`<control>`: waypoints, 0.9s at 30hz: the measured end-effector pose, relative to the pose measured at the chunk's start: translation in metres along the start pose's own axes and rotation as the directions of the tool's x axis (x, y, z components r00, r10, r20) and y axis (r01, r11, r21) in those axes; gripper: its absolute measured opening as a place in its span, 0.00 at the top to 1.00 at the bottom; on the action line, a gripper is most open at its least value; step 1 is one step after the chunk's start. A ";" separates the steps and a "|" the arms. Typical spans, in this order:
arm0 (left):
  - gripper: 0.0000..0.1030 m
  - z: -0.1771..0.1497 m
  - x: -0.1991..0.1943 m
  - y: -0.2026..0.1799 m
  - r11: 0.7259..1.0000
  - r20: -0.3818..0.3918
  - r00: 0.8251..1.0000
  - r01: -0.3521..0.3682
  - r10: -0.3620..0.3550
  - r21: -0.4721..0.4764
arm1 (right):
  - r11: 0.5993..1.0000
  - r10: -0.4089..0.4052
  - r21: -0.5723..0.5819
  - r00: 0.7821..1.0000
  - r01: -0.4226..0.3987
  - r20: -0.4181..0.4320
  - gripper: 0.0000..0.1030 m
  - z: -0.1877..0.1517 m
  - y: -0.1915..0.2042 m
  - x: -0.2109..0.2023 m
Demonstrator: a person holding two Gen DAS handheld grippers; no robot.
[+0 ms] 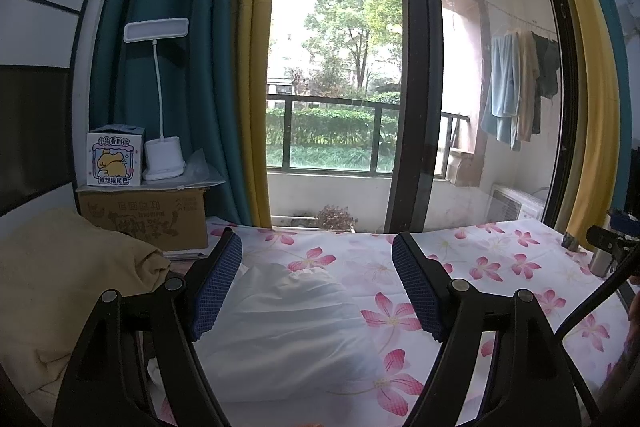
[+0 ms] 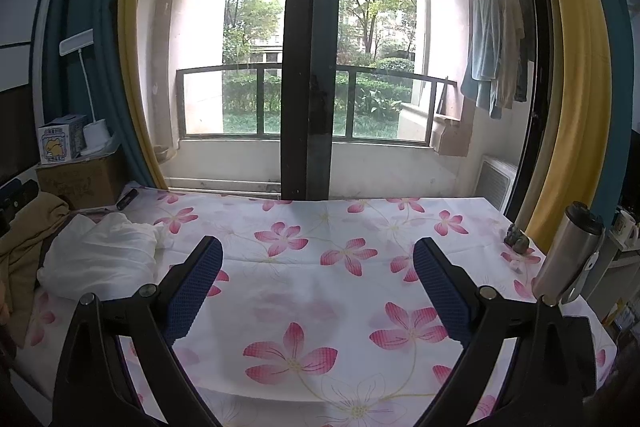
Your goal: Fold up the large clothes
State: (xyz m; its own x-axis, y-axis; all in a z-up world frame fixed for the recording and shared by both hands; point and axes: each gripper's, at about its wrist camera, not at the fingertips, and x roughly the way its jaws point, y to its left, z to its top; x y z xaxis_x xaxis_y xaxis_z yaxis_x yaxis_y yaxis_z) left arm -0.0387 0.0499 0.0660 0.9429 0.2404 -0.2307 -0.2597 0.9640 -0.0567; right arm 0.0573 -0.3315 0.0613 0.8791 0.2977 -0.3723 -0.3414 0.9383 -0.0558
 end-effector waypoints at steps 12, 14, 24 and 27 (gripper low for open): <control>0.22 0.000 0.000 -0.001 1.000 0.001 1.000 0.001 -0.001 0.000 | 1.000 0.000 0.002 1.000 0.000 0.000 0.07 0.000 0.000 0.001; 0.22 0.000 0.000 -0.001 1.000 0.002 1.000 0.002 -0.002 0.000 | 1.000 0.000 0.000 1.000 0.000 0.000 0.07 0.000 0.000 0.000; 0.22 0.001 0.001 -0.002 1.000 0.003 1.000 0.004 -0.004 0.003 | 1.000 -0.001 0.003 1.000 0.001 0.001 0.07 0.000 -0.001 0.001; 0.22 0.002 0.000 -0.002 1.000 0.003 1.000 0.004 -0.004 0.003 | 1.000 -0.002 0.004 1.000 0.002 0.002 0.07 0.000 -0.002 0.001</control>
State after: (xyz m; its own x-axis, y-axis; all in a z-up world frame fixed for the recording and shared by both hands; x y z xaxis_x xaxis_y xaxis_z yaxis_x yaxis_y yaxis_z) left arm -0.0375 0.0481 0.0675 0.9447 0.2364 -0.2273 -0.2549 0.9654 -0.0553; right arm 0.0587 -0.3327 0.0615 0.8802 0.2964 -0.3707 -0.3385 0.9395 -0.0526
